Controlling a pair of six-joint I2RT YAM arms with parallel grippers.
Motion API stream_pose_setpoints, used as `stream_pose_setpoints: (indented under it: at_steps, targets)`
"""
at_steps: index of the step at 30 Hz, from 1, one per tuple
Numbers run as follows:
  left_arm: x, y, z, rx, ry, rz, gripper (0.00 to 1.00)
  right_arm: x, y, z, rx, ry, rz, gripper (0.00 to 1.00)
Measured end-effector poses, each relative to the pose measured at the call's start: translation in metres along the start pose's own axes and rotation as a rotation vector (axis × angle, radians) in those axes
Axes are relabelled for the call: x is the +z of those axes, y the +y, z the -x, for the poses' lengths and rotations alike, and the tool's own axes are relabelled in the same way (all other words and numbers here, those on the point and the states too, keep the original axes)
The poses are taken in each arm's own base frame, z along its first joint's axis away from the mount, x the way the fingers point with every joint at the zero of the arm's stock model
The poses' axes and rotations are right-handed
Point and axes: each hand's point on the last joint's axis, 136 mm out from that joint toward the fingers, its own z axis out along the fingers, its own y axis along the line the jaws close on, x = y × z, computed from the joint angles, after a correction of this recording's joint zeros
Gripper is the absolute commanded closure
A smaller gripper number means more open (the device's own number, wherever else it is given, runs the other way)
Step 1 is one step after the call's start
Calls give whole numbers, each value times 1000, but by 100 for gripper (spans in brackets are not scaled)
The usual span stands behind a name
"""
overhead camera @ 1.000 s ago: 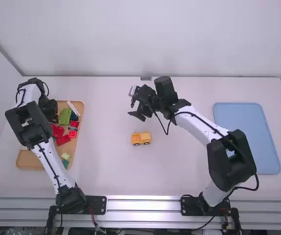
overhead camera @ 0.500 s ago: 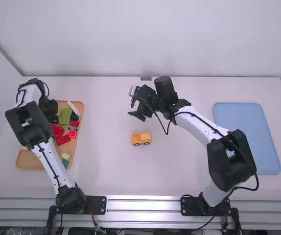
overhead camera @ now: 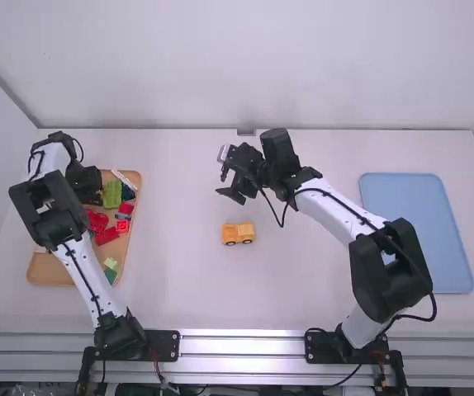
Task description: Assemble lego blocks to make yellow taxi
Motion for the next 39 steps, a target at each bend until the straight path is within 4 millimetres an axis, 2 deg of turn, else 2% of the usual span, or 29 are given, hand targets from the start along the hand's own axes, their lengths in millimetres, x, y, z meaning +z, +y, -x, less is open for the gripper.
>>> stream_pose_setpoints:
  at_steps: [6,10,15,23,27,30,34,39]
  targets:
    - [0,-1,-2,6,6,-3,56,0,0,0,2,2,0,1]
    - [0,-1,-2,-7,2,-3,59,0,0,0,3,2,0,1]
    - [1,-1,-1,-15,-13,1,74,0,0,0,2,1,0,2]
    - [1,0,1,-16,-29,7,74,0,-1,0,-1,-1,-2,1]
    - [1,2,2,-14,-46,18,83,0,0,0,0,0,0,2]
    - [0,9,6,-14,-72,47,85,0,0,0,0,0,-1,1]
    - [-2,22,15,-14,-127,104,80,0,-4,4,-18,-17,-14,1]
    - [-4,37,24,23,-184,177,82,1,-8,9,-43,-48,-38,1]
